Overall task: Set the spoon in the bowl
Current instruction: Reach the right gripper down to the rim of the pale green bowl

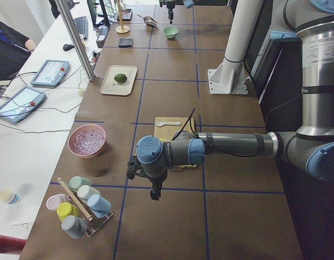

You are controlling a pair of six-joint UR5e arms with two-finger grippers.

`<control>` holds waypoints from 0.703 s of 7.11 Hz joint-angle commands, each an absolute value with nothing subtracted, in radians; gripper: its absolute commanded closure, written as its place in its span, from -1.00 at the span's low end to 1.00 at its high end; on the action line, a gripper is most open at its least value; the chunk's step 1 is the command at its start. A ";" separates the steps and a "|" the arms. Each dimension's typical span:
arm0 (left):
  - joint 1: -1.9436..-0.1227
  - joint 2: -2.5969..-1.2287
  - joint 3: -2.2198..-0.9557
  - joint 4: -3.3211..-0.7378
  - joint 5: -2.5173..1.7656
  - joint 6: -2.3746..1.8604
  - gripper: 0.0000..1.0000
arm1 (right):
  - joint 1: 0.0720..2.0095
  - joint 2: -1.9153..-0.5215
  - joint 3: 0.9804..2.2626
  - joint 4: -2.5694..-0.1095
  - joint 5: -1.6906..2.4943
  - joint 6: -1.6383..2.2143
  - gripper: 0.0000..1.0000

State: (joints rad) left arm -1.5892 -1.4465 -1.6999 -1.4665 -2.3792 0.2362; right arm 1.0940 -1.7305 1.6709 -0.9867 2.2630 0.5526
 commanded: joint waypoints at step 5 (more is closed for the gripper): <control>-1.588 -1.447 -1.707 -1.466 -2.379 0.236 -1.00 | 1.065 -1.717 1.646 -0.963 2.249 0.612 1.00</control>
State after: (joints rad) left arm -1.5888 -1.4467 -1.7062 -1.4670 -2.3792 0.2362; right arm 1.0648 -1.7162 1.6459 -0.9613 2.2498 0.6121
